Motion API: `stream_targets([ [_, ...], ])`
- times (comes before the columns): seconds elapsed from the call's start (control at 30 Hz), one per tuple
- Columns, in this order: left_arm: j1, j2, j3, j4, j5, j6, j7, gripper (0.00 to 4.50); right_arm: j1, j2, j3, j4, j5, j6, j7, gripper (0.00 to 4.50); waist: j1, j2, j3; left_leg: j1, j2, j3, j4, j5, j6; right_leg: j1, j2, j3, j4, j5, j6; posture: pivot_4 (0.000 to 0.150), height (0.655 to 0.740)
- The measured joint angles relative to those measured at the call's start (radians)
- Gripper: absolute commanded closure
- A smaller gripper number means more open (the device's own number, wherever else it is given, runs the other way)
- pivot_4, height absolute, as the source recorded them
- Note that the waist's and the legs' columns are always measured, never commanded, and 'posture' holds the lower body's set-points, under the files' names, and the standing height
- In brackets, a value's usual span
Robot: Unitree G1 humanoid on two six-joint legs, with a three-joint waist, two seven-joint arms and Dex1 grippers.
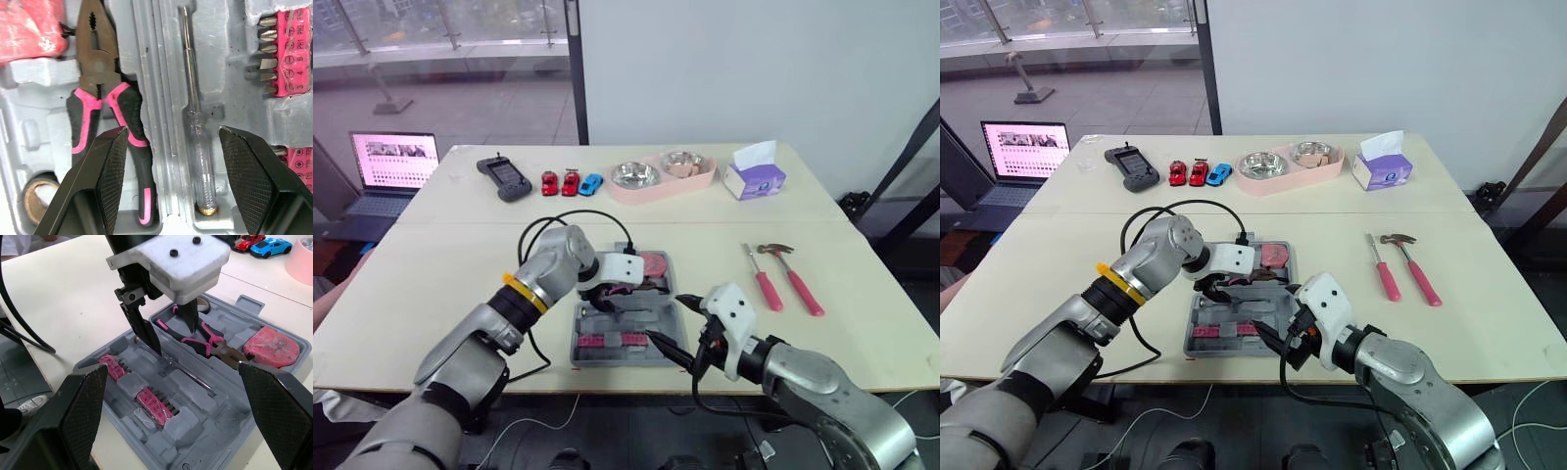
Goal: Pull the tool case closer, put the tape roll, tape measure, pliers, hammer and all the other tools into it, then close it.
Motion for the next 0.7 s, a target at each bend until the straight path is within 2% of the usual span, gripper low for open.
stream_targets([
  [0.03, 0.001, 0.002, 0.017, -0.003, -0.019, 0.006, -0.002, 1.45, 0.000, 0.000, 0.000, 0.000, 0.000, 0.000, 0.000, 0.00, 0.000, 0.000, 0.000, 0.000, 0.000, 0.000, 0.000, 0.000, 0.000, 0.000, 0.000, 0.000, 0.000, 0.000, 0.000, 0.150, 0.7400],
  [0.13, 0.006, 0.011, 0.061, -0.010, -0.071, 0.025, -0.011, 2.26, 0.000, 0.001, 0.002, 0.000, 0.000, 0.000, 0.000, 0.00, 0.000, 0.000, 0.000, 0.000, 0.000, 0.000, 0.000, 0.000, 0.000, 0.000, 0.000, 0.000, 0.000, 0.000, 0.000, 0.150, 0.7400],
  [0.27, 0.040, 0.042, 0.100, -0.013, -0.128, 0.030, -0.029, 4.19, 0.001, 0.001, 0.003, 0.000, -0.001, 0.000, 0.000, 0.00, -0.002, 0.000, 0.000, 0.000, 0.000, 0.000, 0.000, 0.000, 0.000, 0.000, 0.000, 0.000, 0.000, 0.000, 0.000, 0.150, 0.7400],
  [0.3, 0.049, 0.048, 0.101, -0.013, -0.137, 0.032, -0.032, 4.47, 0.001, 0.001, 0.003, 0.000, -0.001, 0.000, 0.000, 0.00, -0.002, 0.000, 0.000, 0.000, 0.000, 0.000, 0.000, 0.000, 0.000, 0.000, 0.000, 0.000, 0.000, 0.000, 0.000, 0.150, 0.7400],
  [0.7, 0.176, 0.045, 0.139, -0.011, -0.224, -0.030, 0.035, 4.47, 0.000, -0.002, 0.003, 0.000, -0.001, -0.002, 0.012, 0.00, 0.004, 0.000, 0.000, 0.000, 0.000, 0.000, 0.000, 0.000, 0.000, 0.000, 0.000, 0.000, 0.000, 0.000, 0.000, 0.150, 0.7400],
])
